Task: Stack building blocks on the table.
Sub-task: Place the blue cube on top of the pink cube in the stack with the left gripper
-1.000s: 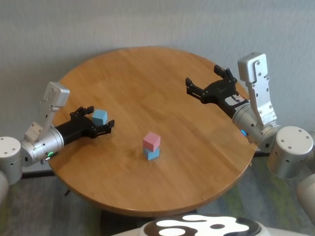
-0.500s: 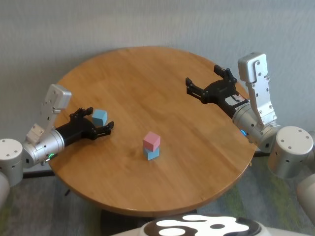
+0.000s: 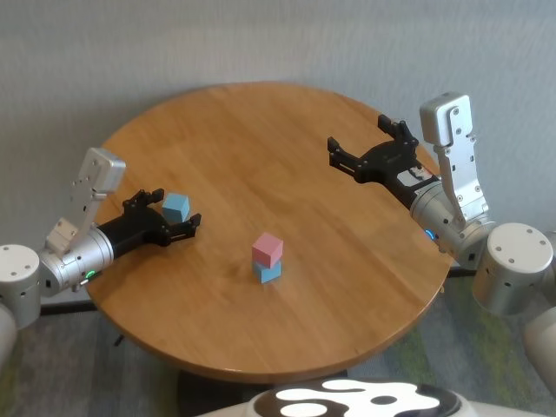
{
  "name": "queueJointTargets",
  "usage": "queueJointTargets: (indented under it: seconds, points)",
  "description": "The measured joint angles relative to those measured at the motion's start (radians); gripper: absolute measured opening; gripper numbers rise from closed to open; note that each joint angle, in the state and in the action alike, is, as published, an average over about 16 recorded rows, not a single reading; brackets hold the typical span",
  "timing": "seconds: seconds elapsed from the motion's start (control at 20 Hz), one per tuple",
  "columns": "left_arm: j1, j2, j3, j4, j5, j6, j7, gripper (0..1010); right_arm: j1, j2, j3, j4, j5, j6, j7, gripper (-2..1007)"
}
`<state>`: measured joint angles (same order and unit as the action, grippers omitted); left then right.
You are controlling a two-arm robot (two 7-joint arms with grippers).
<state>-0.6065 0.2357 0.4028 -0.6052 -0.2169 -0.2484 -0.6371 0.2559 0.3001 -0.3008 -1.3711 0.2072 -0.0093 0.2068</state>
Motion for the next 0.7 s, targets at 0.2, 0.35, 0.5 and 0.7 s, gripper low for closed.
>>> queueJointTargets:
  seconds: [0.2, 0.35, 0.5, 0.7]
  points:
    - [0.001, 0.000, 0.000, -0.001, -0.001, 0.002, 0.000, 938, 0.000, 0.000, 0.000, 0.000, 0.000, 0.000, 0.000, 1006]
    - [0.001, 0.001, -0.001, -0.002, -0.002, 0.003, 0.000, 881, 0.000, 0.000, 0.000, 0.000, 0.000, 0.000, 0.000, 1006]
    - [0.001, 0.001, -0.001, -0.003, -0.003, 0.004, 0.000, 807, 0.000, 0.000, 0.000, 0.000, 0.000, 0.000, 0.000, 1005]
    - [0.002, 0.001, -0.001, -0.004, -0.004, 0.004, 0.000, 686, 0.000, 0.000, 0.000, 0.000, 0.000, 0.000, 0.000, 1006]
